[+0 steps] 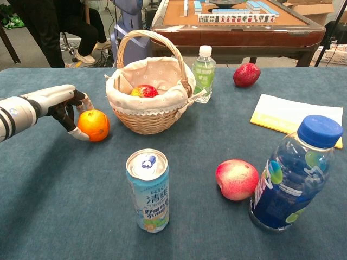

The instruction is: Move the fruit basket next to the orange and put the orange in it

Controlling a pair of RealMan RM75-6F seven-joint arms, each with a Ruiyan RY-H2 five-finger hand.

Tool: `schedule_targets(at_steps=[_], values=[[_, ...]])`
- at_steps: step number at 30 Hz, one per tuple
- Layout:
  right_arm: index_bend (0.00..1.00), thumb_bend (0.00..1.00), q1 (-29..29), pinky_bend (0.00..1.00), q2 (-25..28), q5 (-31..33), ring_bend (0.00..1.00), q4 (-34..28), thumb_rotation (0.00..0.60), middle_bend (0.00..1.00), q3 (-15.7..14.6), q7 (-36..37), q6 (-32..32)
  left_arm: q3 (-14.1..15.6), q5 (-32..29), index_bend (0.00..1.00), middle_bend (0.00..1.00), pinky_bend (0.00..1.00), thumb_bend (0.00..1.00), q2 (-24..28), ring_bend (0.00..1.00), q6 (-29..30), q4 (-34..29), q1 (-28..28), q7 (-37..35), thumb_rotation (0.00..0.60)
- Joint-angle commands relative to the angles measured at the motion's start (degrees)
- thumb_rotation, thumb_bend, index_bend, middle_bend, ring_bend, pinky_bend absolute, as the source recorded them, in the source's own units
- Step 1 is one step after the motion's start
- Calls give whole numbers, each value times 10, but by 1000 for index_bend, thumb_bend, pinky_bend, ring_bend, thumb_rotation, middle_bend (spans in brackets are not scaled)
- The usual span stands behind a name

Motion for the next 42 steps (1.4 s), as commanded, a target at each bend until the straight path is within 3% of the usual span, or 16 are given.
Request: schedule_targets(at_steps=[1,10,24,31,42], values=[[20,376,-1,275,-1,0,124,1,600,150,2,1,-2,3,6,502,537,406,74,7,491,0,-1,5,-8,600],[20,376,1,277,-6,-4,124,1,600,150,9,1,-10,5,38,503,539,405,74,71,491,10,-38,41,-62,600],[20,375,4,290,-16,-11,124,8,600,150,14,4,-23,-49,104,488,539,406,74,197,474,59,-175,78,-163,600],[20,376,-2,290,-14,-11,124,12,600,150,17,11,-21,-53,134,481,539,405,74,193,469,61,-230,57,-157,600],[20,375,-4,290,-12,-13,124,18,600,150,19,23,-26,-57,82,443,539,405,74,117,463,62,-198,-15,-55,600]])
